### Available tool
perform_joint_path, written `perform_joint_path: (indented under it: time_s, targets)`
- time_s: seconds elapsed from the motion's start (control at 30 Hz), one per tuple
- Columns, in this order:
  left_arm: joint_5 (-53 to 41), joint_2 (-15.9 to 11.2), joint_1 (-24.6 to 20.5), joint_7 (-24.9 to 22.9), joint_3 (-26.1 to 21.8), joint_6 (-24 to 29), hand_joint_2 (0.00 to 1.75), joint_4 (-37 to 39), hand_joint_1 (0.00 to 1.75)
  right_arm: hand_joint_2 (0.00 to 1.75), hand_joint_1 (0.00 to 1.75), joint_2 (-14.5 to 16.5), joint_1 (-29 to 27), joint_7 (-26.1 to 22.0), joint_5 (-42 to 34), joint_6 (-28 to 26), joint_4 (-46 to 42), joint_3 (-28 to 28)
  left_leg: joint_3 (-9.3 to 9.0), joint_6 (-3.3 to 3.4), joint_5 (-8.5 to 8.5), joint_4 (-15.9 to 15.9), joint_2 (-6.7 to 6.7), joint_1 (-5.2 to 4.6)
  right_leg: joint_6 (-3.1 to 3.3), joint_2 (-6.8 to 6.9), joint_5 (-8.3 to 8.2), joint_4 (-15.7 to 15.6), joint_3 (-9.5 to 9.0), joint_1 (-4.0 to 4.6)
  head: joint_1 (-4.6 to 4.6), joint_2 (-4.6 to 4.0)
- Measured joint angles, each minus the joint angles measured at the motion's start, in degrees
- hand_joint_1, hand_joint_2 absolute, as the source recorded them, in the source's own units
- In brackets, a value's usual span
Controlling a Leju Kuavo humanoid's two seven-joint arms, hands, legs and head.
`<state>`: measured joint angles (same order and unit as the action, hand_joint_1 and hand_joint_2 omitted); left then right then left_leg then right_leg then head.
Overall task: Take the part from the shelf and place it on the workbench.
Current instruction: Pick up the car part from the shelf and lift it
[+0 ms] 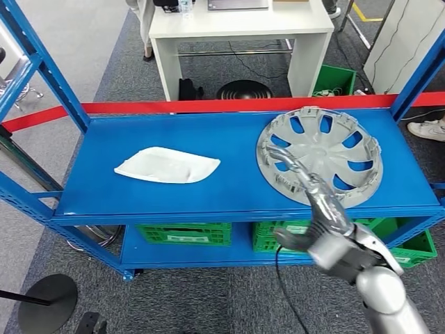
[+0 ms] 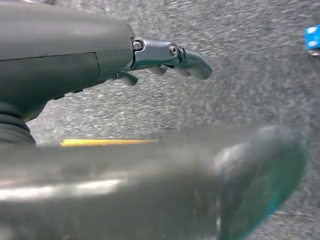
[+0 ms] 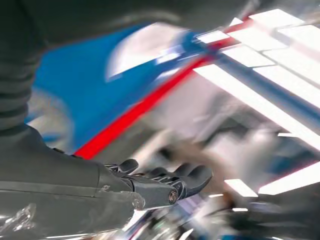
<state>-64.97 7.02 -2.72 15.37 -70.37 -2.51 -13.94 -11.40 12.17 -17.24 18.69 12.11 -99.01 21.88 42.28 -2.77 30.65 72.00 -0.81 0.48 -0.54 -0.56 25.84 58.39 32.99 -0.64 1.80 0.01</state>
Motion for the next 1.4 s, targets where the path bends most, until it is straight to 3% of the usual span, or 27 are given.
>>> perform_joint_path:
  time_s: [0.03, 0.07, 0.13, 0.2, 0.33, 0.4, 0.47, 0.5, 0.53, 0.57, 0.6, 0.63, 0.7, 0.73, 0.87, 0.93, 1.0, 1.03, 1.07, 1.1, 1.17, 1.2, 1.27, 1.3, 1.4]
  targets:
    - [0.0, 0.0, 0.0, -0.8, 0.0, 0.0, 1.75, 0.0, 0.0, 1.75, 0.0, -0.5, 1.5, 2.0, 4.3, -1.5, 2.1, 1.4, 0.84, -0.09, -0.3, 1.1, 0.02, 0.04, -0.02, -0.01, 0.06, 0.0, -0.05, -0.03, 0.01, 0.0]
    - [-0.1, 0.1, 0.0, -1.8, 0.0, 0.1, 1.75, 0.0, 0.0, 1.75, 0.0, -0.8, 3.1, 4.0, 8.3, -2.8, 4.0, 2.8, 0.57, -0.16, -1.69, 0.1, 0.05, 0.09, -0.11, -0.04, 0.15, 0.0, -0.15, -0.09, 0.02, 0.0]
    - [-0.3, 0.2, 0.0, -4.2, 0.0, 0.6, 1.75, 0.1, 0.0, 1.75, 0.0, -1.1, 6.3, 7.7, 15.3, -5.0, 7.9, 5.7, -2.59, -0.33, -5.85, -6.7, 0.31, 0.29, -0.55, -0.12, 0.45, 0.0, -0.51, -0.2, 0.06, -0.01]
    - [-0.6, 0.5, -0.1, -6.4, -0.1, 1.4, 1.75, 0.1, 0.0, 1.75, 0.0, -1.1, 9.1, 10.6, 19.8, -6.3, 11.2, 8.3, -5.57, -0.03, -7.71, -12.7, 0.48, 0.34, -1.25, -0.2, 0.82, 0.2, -0.65, -0.01, 0.17, 0.0]
    - [-0.9, 0.9, 0.0, -8.9, -0.1, 2.5, 0.0, 0.1, 0.0, 1.75, 0.0, -1.4, 13.2, 14.5, 24.3, -6.8, 17.5, 12.3, -6.3, 1.79, -7.39, -14.3, 0.37, 0.21, -2.52, -0.06, 1.33, 0.0, -0.74, 0.06, -0.03, 0.01]
    - [-1.2, 1.0, 0.1, -9.7, -0.2, 2.8, 0.0, 0.1, 0.0, 1.75, 0.0, -1.6, 14.7, 15.9, 25.7, -7.2, 20.7, 13.5, -6.46, 2.5, -7.34, -14.4, 0.34, 0.31, -2.91, 0.04, 3.34, 3.5, 0.93, 0.02, -0.28, 0.01]
    - [-1.3, 1.0, 0.2, -10.1, -0.2, 3.0, 0.0, 0.1, 0.0, 1.75, 0.0, -1.7, 15.6, 16.8, 26.9, -8.1, 23.7, 14.1, -6.54, 2.88, -7.18, -14.4, 0.32, 0.18, -3.02, 0.07, 6.57, 11.3, 4.99, 0.04, -0.55, 0.0]
    - [-1.4, 1.1, 0.2, -10.2, -0.2, 3.0, 0.0, 0.1, 0.0, 1.75, 0.0, -1.8, 15.8, 17.4, 27.5, -8.6, 25.1, 14.4, -6.6, 2.99, -7.11, -14.4, 0.31, 0.09, -3.03, 0.07, 7.53, 14.8, 7.04, 0.05, -0.57, -0.01]
    - [-1.4, 1.1, 0.3, -10.2, -0.3, 3.0, 0.0, 0.1, 0.0, 1.75, 0.0, -1.8, 15.8, 18.0, 28.2, -9.1, 26.4, 14.6, -6.69, 3.07, -7.02, -14.4, 0.28, 0.03, -3.0, 0.07, 7.47, 16.5, 8.33, 0.07, -0.58, -0.01]
    - [-1.4, 1.1, 0.3, -10.3, -0.3, 3.0, 0.0, 0.1, 0.0, 1.75, 0.0, -1.8, 15.8, 18.5, 28.8, -9.6, 27.5, 14.7, -6.84, 3.09, -6.92, -14.4, 0.23, -0.01, -2.91, 0.07, 6.26, 16.0, 8.51, 0.08, -0.58, -0.01]
    - [-1.5, 1.2, 0.4, -10.3, -0.3, 3.0, 0.0, 0.1, 0.0, 1.75, 0.0, -1.9, 15.8, 19.0, 29.3, -10.0, 28.4, 14.7, -7.05, 3.06, -6.8, -14.4, 0.15, -0.03, -2.77, 0.07, 4.15, 13.2, 7.54, 0.09, -0.58, -0.01]
    - [-1.6, 1.2, 0.4, -10.3, -0.4, 3.0, 0.0, 0.1, 0.0, 1.75, 0.0, -2.0, 15.8, 19.3, 29.6, -10.3, 29.1, 14.7, -7.28, 2.92, -6.65, -14.4, 0.07, -0.04, -2.6, 0.08, 1.76, 9.0, 5.83, 0.09, -0.6, -0.01]
    - [-1.7, 1.3, 0.4, -10.2, -0.5, 3.1, 0.0, 0.1, 0.0, 1.75, 0.0, -2.1, 15.9, 19.5, 30.0, -10.7, 30.2, 14.6, -7.5, 2.47, -6.39, -14.3, -0.07, -0.22, -2.31, 0.05, -1.0, 2.3, 2.69, 0.19, -0.58, 0.0]
    - [-1.7, 1.3, 0.4, -10.2, -0.5, 3.1, 0.0, 0.1, 0.0, 1.75, 0.0, -2.1, 15.8, 19.6, 30.1, -10.7, 30.6, 14.5, -7.49, 2.18, -6.35, -14.3, -0.12, -0.28, -2.17, -0.01, -1.32, 0.7, 1.99, 0.27, -0.56, 0.0]
    - [-1.8, 1.4, 0.4, -9.7, -0.7, 3.2, 0.0, 0.1, 0.0, 1.75, 0.0, -2.2, 15.8, 20.2, 30.9, -10.2, 31.5, 14.1, -7.11, 0.96, -5.6, -13.5, -0.05, -0.1, -1.03, -0.11, -1.36, 0.1, 1.79, 0.26, -0.41, 0.0]
    - [-1.8, 1.4, 0.4, -9.3, -0.7, 3.2, 0.0, 0.1, 0.0, 1.75, 0.0, -2.3, 15.8, 20.8, 31.2, -9.7, 32.0, 13.7, -4.82, 0.45, -2.71, -8.6, 0.07, -0.03, -0.55, -0.04, -1.44, -0.1, 1.62, 0.05, -0.14, -0.01]
    - [-1.8, 1.5, 0.4, -9.0, -0.8, 3.3, 0.0, 0.2, 0.0, 1.75, 0.0, -2.3, 15.6, 21.3, 31.5, -8.9, 32.7, 13.5, -1.07, 0.11, 0.44, -1.2, 0.1, 0.05, -0.4, 0.01, -1.37, -0.1, 1.62, 0.03, 0.05, 0.0]
    - [-1.8, 1.5, 0.5, -9.0, -0.9, 3.3, 0.0, 0.2, 0.0, 1.75, 0.0, -2.3, 15.5, 21.6, 31.6, -8.4, 33.1, 13.3, 0.16, 0.0, 0.84, 1.0, 0.11, 0.07, -0.38, 0.02, -1.35, -0.1, 1.61, 0.02, 0.06, 0.0]
    - [-1.8, 1.5, 0.5, -8.9, -1.0, 3.3, 0.0, 0.2, 0.0, 1.75, 0.0, -2.3, 15.3, 21.8, 31.7, -8.0, 33.6, 13.2, 0.46, -0.07, 0.18, 1.3, 0.12, 0.1, -0.4, 0.01, -1.32, -0.1, 1.58, -0.02, 0.08, 0.0]
    - [-1.8, 1.4, 0.5, -8.9, -1.1, 3.3, 0.0, 0.2, 0.0, 1.75, 0.0, -2.3, 15.3, 22.0, 31.7, -7.6, 34.0, 13.1, -0.36, -0.11, -1.46, -0.6, 0.14, 0.15, -0.47, -0.01, -1.27, 0.0, 1.52, -0.1, 0.09, -0.01]
    - [-1.9, 1.4, 0.5, -8.7, -1.1, 3.3, 0.0, 0.2, 0.0, 1.75, 0.0, -2.3, 15.2, 22.2, 31.7, -6.8, 34.9, 12.9, -3.97, -0.25, -5.28, -7.7, 0.23, 0.34, -0.89, -0.07, -1.07, 0.0, 1.38, -0.15, 0.16, -0.01]
    - [-2.0, 1.4, 0.4, -8.7, -1.2, 3.3, 0.0, 0.2, 0.0, 1.75, 0.0, -2.4, 15.3, 22.4, 31.7, -6.5, 35.4, 12.8, -5.61, -0.1, -6.29, -11.0, 0.21, 0.41, -1.22, -0.11, -0.95, 0.1, 1.42, -0.08, 0.22, -0.01]
    - [-2.2, 1.5, 0.3, -8.6, -1.2, 3.3, 0.0, 0.2, 0.0, 1.75, 0.03, -2.6, 15.4, 22.7, 31.4, -5.8, 36.6, 12.6, -6.91, 0.51, -6.52, -13.9, 0.12, 0.38, -1.93, -0.15, -0.92, 0.2, 1.56, 0.14, 0.2, 0.01]
    - [-2.3, 1.5, 0.4, -8.6, -1.2, 3.4, 0.0, 0.2, 0.0, 1.75, 0.14, -2.7, 15.4, 23.0, 31.3, -5.5, 37.3, 12.6, -6.91, 1.04, -6.41, -14.1, 0.05, 0.32, -2.23, -0.16, -0.97, 0.1, 1.58, 0.09, 0.16, 0.01]
    - [-2.6, 1.3, 0.5, -8.5, -1.3, 3.4, 0.0, 0.2, 0.0, 1.75, 1.17, -2.8, 15.7, 24.1, 31.1, -4.8, 39.7, 12.5, -6.98, 2.15, -6.54, -14.3, 0.04, 0.35, -2.91, -0.01, 0.56, 2.1, 2.61, -0.1, -0.1, 0.0]
